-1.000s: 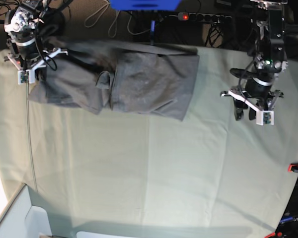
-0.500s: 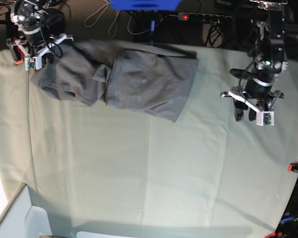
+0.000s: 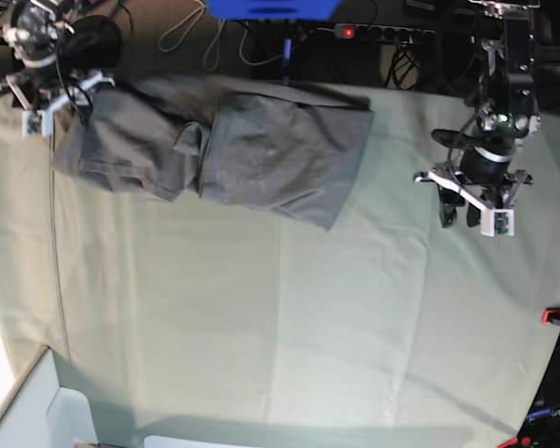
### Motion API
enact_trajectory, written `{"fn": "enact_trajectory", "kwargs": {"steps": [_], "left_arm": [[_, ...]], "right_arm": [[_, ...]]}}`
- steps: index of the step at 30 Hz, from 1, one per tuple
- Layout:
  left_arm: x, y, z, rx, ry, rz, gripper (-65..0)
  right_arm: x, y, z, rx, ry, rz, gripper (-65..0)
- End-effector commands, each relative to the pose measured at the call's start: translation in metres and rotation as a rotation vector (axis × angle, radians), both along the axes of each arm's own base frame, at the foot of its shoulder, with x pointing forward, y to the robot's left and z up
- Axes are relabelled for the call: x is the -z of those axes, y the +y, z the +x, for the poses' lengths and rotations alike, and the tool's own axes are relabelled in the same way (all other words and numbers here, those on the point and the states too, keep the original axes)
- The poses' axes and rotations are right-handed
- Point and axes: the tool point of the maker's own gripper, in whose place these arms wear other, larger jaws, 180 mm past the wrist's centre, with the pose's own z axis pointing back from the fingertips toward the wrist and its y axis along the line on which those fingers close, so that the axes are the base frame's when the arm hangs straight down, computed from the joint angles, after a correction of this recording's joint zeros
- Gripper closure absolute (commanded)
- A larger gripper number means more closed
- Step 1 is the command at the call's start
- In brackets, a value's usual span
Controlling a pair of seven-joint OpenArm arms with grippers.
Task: Layout the t-shirt on the table in an organized manner, then fold the t-shirt properly
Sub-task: 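Pull the t-shirt end with the right gripper to straighten the fold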
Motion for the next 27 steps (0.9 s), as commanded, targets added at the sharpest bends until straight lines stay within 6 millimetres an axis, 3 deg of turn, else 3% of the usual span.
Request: {"fn": "enact_trajectory", "kwargs": {"steps": [1, 8, 16, 24, 27], "left_arm": [[-0.013, 0.003, 0.007, 0.005, -0.048, 0.011, -24.2], [-0.013, 0.004, 0.007, 0.002, -0.047, 0.012, -24.2], [-0.015, 0.019, 0.005, -0.035, -0.052, 0.023, -24.2], [-0.017, 0.023, 0.006, -0.046, -0.057, 0.025, -24.2], [-0.018, 0.023, 0.006, -0.046, -0.059, 0.025, -24.2]], "right_arm": [[-0.008, -0.003, 0.008, -0.002, -0.042, -0.003, -40.2], [0.011, 0.003, 0.015, 0.014, 0.014, 0.049, -40.2], [0.048, 0.003, 0.002, 0.021, 0.144, 0.113, -40.2], [0.052, 0.013, 0.000, 0.014, 0.155, 0.135, -39.3], [0.053, 0.019, 0.003, -0.006, 0.156, 0.138, -32.3]]}}
